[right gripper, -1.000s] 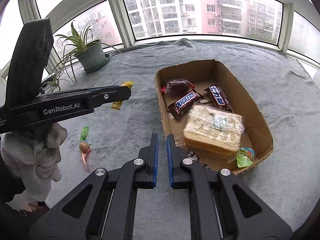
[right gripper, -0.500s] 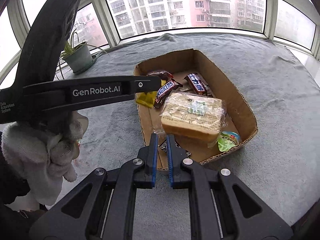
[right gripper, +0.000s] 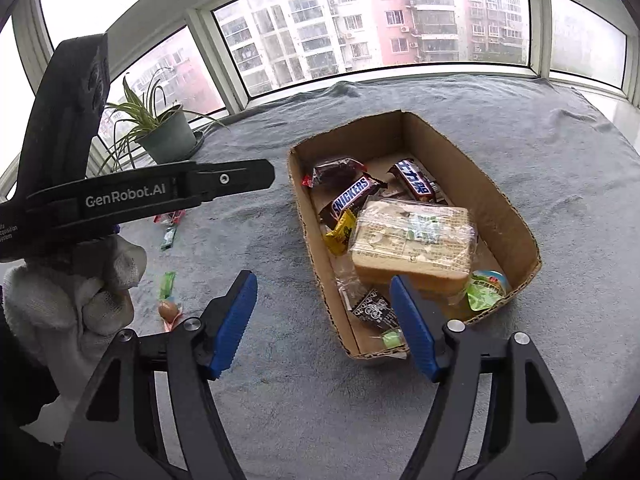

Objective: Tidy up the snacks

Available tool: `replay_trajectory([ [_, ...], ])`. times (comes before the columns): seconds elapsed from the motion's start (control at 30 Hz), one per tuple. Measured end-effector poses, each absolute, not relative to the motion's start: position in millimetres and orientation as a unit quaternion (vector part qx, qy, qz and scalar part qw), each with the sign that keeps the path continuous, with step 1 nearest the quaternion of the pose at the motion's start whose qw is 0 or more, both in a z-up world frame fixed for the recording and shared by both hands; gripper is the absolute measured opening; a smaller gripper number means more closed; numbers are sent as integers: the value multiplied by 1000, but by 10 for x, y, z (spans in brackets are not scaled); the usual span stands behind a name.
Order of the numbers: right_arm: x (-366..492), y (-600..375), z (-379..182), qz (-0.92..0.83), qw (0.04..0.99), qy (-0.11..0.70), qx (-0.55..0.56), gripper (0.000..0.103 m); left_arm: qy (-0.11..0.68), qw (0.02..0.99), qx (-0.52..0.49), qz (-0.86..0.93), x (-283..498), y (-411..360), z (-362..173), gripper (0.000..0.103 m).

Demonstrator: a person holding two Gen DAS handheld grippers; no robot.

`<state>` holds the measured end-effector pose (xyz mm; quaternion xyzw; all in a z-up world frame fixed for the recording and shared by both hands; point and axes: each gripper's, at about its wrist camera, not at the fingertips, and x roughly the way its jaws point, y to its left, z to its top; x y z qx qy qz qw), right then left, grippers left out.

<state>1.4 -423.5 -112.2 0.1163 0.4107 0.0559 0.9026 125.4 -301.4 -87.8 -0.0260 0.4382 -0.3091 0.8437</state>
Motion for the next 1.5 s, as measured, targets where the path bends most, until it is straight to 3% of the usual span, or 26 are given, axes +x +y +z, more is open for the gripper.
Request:
replay_trajectory([
  [0.4,200,-3491,-1198,114,892,427,96,74,443,864,-74,-229,1386,-1693,-891,47],
  [0.83,253,-2410,-1645,200,844,498,-8,73,475,863,-103,-140,1430,-599,-1288,47],
  [0.93,219,-2287,-1769,210,832,513,-17,60,487,854,-98,-153,1341,-591,-1398,47],
  [1.03,195,-2215,-1862,211,827,520,-31,59,500,845,-79,-175,1217,-682,-1501,47],
  [1.17,188,-2151,-1971,217,818,532,-34,46,516,831,-74,-194,1086,-806,-1641,47],
  [1.23,193,-2140,-2016,217,816,535,-32,45,521,825,-76,-203,1034,-862,-1676,46],
  [1.5,218,-2150,-2052,211,823,528,-21,31,529,811,-51,-246,871,-1161,-1717,38],
])
